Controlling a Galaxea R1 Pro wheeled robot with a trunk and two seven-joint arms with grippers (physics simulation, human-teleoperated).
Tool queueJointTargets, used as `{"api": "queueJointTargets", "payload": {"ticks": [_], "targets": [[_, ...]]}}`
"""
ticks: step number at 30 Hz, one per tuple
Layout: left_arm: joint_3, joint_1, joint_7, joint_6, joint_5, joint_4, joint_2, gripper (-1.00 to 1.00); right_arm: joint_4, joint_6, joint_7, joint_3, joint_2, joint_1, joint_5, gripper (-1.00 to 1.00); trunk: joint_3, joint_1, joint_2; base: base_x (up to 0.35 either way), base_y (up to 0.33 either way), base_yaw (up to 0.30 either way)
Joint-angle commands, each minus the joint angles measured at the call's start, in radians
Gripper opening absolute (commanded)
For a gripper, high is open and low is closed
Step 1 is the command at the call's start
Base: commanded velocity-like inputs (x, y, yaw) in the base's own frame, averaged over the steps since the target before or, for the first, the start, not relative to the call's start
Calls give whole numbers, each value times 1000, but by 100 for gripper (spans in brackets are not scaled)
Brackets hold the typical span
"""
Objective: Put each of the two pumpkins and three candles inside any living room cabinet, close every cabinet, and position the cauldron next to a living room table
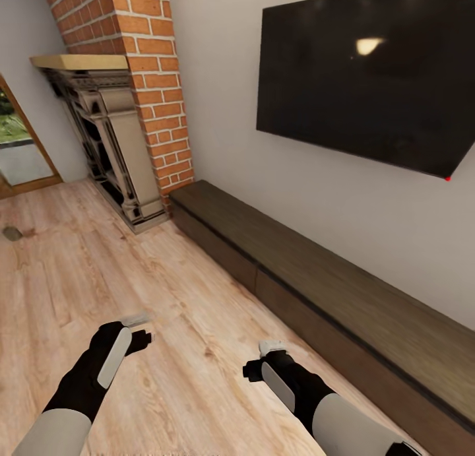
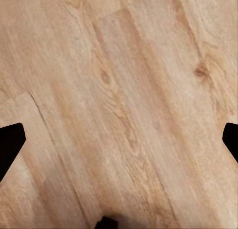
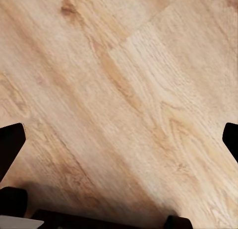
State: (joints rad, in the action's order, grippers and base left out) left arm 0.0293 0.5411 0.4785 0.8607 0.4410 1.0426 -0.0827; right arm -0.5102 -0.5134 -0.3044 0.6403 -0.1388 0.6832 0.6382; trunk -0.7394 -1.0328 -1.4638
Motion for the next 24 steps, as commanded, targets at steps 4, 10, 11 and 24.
{"api": "queueJointTargets", "payload": {"ticks": [4,10,11,24], "targets": [[0,0,9,3,11,1,-3,100,-2,-1,-9,9,1,1,11,100,10,15,28,0,0,284],[0,0,9,3,12,1,-3,100,-2,-1,-10,37,1,1,11,100,26,38,70,0,0,284],[0,0,8,3,12,0,-4,100,-2,-1,-10,39,1,1,11,100,29,42,77,0,0,284],[0,2,8,2,13,-2,-5,100,-2,0,-9,43,1,1,11,100,26,46,84,0,0,285]]}}
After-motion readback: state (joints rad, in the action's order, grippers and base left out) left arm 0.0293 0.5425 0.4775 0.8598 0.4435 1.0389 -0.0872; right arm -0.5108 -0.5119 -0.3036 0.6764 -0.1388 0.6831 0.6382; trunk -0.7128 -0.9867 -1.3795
